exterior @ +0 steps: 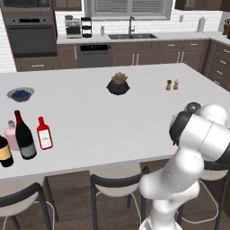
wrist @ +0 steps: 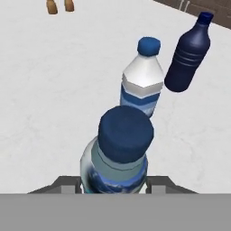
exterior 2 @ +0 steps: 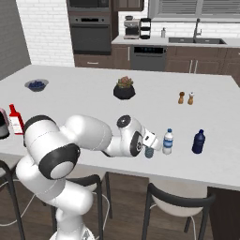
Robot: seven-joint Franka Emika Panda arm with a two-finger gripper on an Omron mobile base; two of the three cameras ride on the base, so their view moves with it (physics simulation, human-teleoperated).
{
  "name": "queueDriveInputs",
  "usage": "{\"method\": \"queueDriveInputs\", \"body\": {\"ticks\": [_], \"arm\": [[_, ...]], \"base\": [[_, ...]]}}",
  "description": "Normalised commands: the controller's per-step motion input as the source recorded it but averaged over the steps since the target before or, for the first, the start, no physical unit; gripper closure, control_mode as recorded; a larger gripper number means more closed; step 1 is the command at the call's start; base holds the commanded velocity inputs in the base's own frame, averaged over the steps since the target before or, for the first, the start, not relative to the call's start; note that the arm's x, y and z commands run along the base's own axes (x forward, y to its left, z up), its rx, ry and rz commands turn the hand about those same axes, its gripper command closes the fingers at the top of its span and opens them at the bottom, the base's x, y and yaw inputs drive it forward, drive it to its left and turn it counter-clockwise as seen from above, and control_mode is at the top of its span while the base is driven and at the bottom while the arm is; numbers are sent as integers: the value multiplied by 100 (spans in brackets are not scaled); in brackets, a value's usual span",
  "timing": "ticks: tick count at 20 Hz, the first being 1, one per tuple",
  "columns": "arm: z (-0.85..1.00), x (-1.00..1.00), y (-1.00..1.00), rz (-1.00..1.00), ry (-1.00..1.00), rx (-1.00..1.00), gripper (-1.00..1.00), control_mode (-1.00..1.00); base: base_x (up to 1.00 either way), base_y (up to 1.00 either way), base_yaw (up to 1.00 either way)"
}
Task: Move the plastic bottles in the middle to the plastics group, and the glass bottles in the middle to the glass group.
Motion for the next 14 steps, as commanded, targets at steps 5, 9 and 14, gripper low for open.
{"method": "queueDriveInputs", "body": {"ticks": [5, 9, 14], "arm": [[0, 24, -14, 0, 0, 0, 100, -100], [0, 13, -19, 0, 0, 0, 100, -100], [-1, 0, -8, 0, 0, 0, 100, -100]], "base": [[0, 0, 0], [0, 0, 0], [0, 0, 0]]}}
